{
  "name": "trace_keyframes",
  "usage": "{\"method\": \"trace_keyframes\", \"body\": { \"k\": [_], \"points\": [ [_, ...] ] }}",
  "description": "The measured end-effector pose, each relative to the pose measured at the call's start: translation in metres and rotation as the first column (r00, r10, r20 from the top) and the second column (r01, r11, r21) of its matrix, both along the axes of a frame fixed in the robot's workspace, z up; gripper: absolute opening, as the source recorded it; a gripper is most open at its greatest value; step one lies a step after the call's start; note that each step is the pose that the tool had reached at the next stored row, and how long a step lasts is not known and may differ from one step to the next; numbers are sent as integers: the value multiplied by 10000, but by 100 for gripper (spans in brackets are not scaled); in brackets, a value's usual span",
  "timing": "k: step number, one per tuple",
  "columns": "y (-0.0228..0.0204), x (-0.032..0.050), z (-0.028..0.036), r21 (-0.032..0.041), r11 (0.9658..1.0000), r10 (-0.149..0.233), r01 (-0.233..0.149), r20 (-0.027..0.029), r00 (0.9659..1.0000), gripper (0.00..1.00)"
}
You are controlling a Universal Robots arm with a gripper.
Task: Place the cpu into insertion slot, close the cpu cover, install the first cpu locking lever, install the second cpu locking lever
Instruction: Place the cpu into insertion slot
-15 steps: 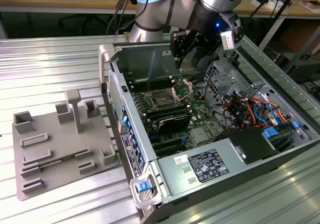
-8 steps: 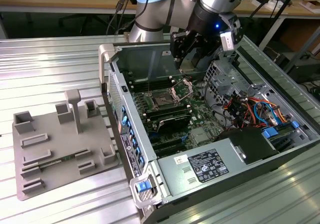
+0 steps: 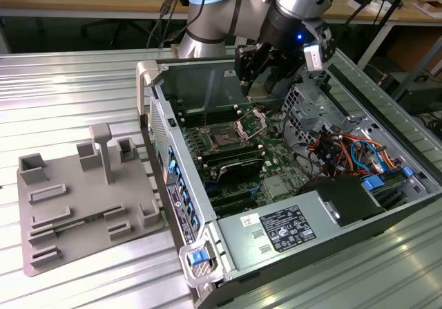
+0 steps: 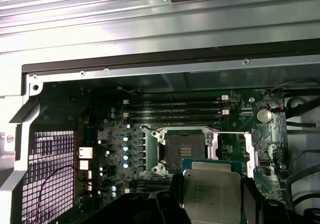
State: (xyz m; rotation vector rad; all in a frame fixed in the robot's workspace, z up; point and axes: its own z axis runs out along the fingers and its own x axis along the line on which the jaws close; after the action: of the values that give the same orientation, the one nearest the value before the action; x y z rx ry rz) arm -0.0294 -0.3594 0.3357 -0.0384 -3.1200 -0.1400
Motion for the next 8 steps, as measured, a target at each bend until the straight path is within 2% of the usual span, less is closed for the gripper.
{"method": "trace_keyframes", "body": {
  "k": [8],
  "points": [
    [0,0,-18,-1,10000,0,0,0,10000,55]
  ]
}}
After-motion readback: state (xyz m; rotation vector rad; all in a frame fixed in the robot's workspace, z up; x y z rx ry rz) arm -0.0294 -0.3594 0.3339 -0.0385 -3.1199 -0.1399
